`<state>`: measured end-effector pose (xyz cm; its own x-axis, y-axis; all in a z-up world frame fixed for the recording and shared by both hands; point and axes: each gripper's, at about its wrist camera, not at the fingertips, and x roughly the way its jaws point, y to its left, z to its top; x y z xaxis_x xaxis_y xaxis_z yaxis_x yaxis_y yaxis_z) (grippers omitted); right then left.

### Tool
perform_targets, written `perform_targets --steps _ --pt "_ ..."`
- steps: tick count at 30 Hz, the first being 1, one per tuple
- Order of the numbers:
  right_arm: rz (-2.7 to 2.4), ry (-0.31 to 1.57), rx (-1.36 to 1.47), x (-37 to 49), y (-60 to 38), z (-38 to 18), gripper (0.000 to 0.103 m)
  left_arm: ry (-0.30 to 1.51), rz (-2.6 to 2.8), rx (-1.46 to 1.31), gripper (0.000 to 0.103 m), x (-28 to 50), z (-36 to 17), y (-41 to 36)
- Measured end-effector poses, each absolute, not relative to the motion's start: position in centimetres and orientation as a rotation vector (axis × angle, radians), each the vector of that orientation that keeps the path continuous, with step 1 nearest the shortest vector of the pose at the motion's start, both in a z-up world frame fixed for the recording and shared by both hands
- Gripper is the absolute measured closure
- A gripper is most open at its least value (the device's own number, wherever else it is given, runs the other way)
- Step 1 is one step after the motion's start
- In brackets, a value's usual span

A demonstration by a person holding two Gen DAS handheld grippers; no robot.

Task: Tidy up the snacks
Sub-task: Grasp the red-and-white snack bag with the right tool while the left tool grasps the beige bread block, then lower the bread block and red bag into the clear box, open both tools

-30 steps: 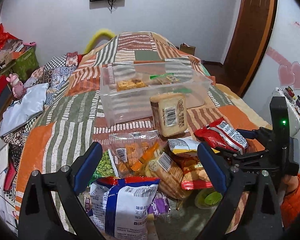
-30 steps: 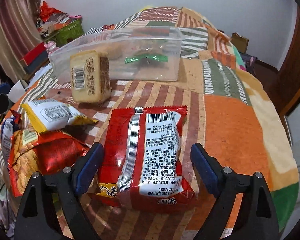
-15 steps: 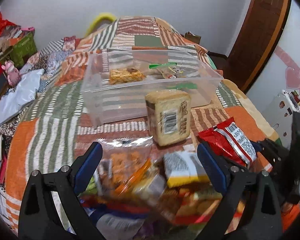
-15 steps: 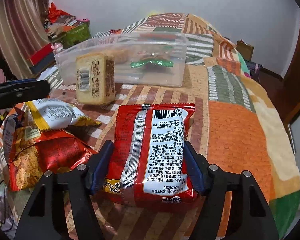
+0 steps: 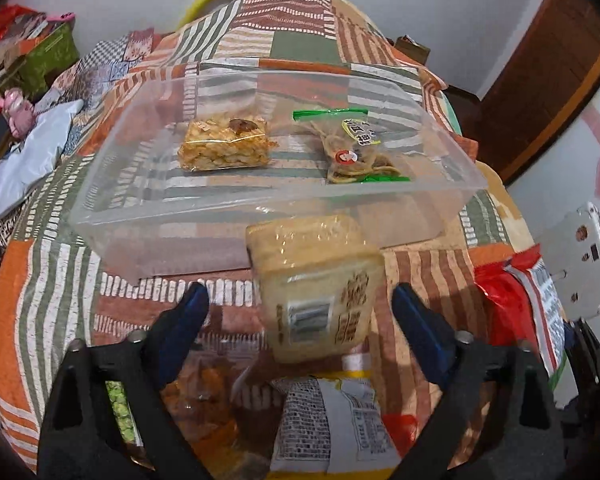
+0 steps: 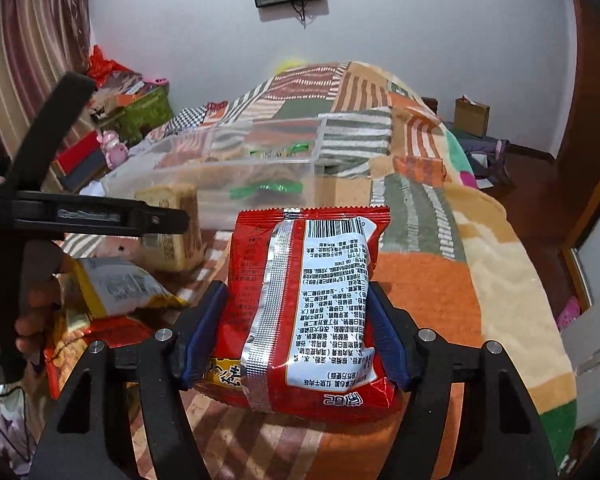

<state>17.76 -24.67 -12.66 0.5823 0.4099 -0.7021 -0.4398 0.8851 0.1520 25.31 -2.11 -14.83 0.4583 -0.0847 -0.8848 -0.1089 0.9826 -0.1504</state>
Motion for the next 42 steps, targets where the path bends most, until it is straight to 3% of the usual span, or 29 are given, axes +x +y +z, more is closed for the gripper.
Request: perform_targets --steps 4,7,18,28,42 --pt "0.503 0.798 -0.033 18.1 -24.6 -12.3 0.037 1.123 -0.006 -0.248 0.042 25.7 -15.6 -1.9" --pt "0.507 0.793 -0.031 18.3 -24.4 -12.0 0.037 1.1 -0.006 -0.243 0.045 25.2 -15.4 -2.1" --pt "0.511 0.753 -0.033 18.8 -23.3 -10.2 0.037 1.029 -0.075 -0.185 0.048 22.2 -13.5 -2.4" --pt "0.524 0.704 -0.045 20.6 -20.8 -8.0 0.037 0.866 -0.105 -0.16 0.048 20.1 -8.0 -1.0" --pt "0.546 0.689 -0.058 26.2 -15.6 -6.9 0.037 0.816 -0.057 -0.19 0.048 24.4 -6.1 3.6"
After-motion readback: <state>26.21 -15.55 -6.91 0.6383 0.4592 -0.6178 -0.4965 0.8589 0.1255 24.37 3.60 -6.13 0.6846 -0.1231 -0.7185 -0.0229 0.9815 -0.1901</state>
